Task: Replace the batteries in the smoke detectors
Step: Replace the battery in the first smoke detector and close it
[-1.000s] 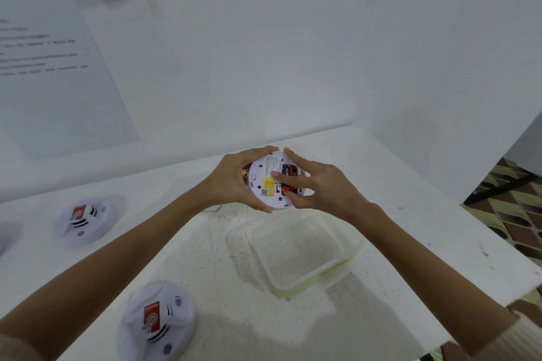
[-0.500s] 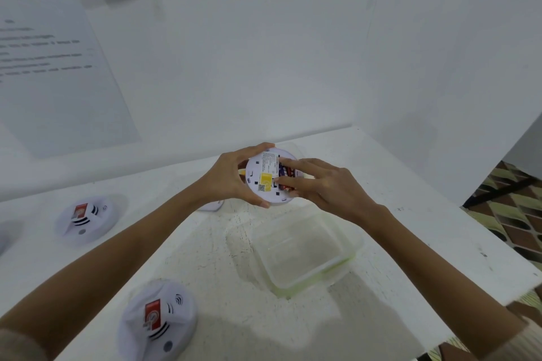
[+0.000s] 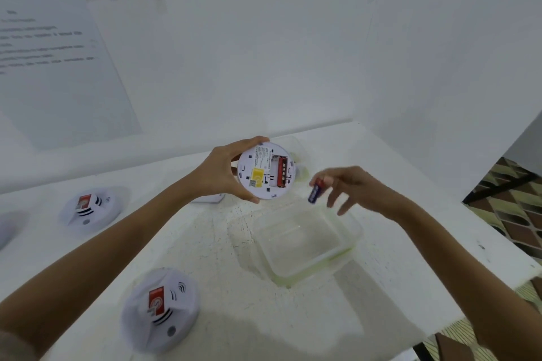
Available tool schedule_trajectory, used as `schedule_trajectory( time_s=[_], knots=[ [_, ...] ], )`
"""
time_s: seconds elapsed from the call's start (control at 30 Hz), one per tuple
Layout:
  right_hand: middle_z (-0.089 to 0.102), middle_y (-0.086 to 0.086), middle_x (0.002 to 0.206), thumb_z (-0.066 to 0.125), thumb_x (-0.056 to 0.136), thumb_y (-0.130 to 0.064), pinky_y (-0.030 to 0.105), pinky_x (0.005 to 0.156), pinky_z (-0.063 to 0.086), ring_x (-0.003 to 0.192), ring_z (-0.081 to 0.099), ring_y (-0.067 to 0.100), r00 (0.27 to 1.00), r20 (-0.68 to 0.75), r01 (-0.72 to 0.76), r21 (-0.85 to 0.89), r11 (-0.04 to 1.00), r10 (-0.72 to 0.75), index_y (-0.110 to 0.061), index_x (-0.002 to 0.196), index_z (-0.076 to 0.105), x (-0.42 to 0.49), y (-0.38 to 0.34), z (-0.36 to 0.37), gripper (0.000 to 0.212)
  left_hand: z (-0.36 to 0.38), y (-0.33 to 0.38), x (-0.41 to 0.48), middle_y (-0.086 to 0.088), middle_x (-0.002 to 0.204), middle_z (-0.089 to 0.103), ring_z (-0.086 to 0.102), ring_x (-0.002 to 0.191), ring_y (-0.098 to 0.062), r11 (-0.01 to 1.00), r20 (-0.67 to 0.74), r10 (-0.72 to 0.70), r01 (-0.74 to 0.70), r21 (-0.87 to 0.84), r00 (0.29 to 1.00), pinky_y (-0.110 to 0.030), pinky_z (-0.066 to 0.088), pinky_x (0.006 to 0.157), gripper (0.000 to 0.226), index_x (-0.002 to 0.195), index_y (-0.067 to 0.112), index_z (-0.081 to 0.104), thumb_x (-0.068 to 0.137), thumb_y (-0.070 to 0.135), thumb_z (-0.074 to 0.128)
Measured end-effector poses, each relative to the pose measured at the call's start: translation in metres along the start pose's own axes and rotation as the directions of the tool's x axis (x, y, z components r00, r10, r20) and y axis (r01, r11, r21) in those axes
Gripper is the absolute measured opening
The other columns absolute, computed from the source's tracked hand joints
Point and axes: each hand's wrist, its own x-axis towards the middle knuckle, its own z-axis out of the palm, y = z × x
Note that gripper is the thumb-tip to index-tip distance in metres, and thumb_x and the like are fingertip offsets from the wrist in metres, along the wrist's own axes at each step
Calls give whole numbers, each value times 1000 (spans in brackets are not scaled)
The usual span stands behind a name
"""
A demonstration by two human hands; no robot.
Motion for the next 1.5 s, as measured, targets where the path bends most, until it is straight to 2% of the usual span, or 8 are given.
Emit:
schedule_trajectory(
  time_s=[0.13, 0.27, 0.37, 0.57, 0.8, 1.07, 1.27, 1.5],
  knots=[
    [67, 0, 100, 46, 96, -16, 23, 56, 53, 76, 66, 13, 970, 186, -62, -427, 902, 154, -16, 110, 64, -2, 12, 19, 23, 7, 6, 1, 19, 127, 52, 49, 114, 6, 1000, 54, -5, 5, 2, 999, -10, 47, 82, 102, 130, 35, 43, 46, 9, 93],
    [68, 0, 94, 51, 91, -8, 10, 52, 46, 72, 65, 13, 999, -48, -18, -380, 925, 0, -15, 105, 67, 3, 7, 28, 22, 15, 10, 3, 16, 127, 54, 50, 115, 1, 1000, 81, -5, 7, -17, 997, -11, 48, 81, 101, 133, 30, 45, 46, 6, 92],
    [64, -8, 94, 61, 87, -15, 6, 59, 44, 73, 65, 11, 926, -319, 74, -375, 924, -203, -19, 107, 64, 3, -4, 22, 21, 16, 11, 4, 13, 127, 54, 50, 116, -3, 1000, 81, 6, -5, -13, 997, -15, 50, 83, 101, 132, 31, 45, 46, 9, 93],
    [56, -7, 109, 75, 75, -23, 12, 61, 43, 81, 61, 9, 875, -261, 222, -532, 817, -408, -22, 113, 62, 9, -6, 27, 40, 21, 16, 6, 11, 125, 57, 53, 115, -8, 999, 77, 30, -29, -20, 997, -18, 51, 84, 102, 132, 31, 46, 43, 20, 92],
    [60, -2, 107, 61, 87, -17, 23, 66, 47, 76, 58, 7, 758, -471, 165, -532, 831, -452, -15, 107, 63, 12, -5, 43, 20, 27, 21, 9, 12, 127, 56, 52, 116, -5, 997, -4, 65, -65, -31, 998, -19, 51, 85, 103, 134, 26, 47, 41, 24, 92],
    [55, 8, 101, 43, 97, -13, 30, 68, 46, 78, 58, 23, 757, -542, 29, -531, 847, -365, -6, 102, 58, 27, -9, 55, 17, 34, 18, 11, 20, 122, 55, 53, 109, 5, 995, -27, 96, -96, -3, 995, -13, 50, 83, 102, 130, 29, 47, 38, 31, 90],
    [49, 7, 88, 55, 91, -17, 17, 55, 34, 69, 50, 22, 777, -543, 10, -497, 867, -320, -1, 89, 55, 35, -6, 62, 16, 34, 7, 7, 19, 123, 53, 52, 109, 8, 992, 6, 108, -108, 61, 994, -6, 45, 83, 103, 132, 24, 45, 40, 41, 87],
    [54, 0, 98, 61, 88, -22, 28, 61, 45, 85, 49, 12, 761, -551, 40, -486, 873, -341, -9, 92, 56, 36, -9, 63, 14, 37, 5, 8, 21, 123, 52, 53, 109, 9, 997, 12, 79, -79, 15, 997, -6, 44, 84, 96, 127, 36, 42, 41, 43, 84]
  ],
)
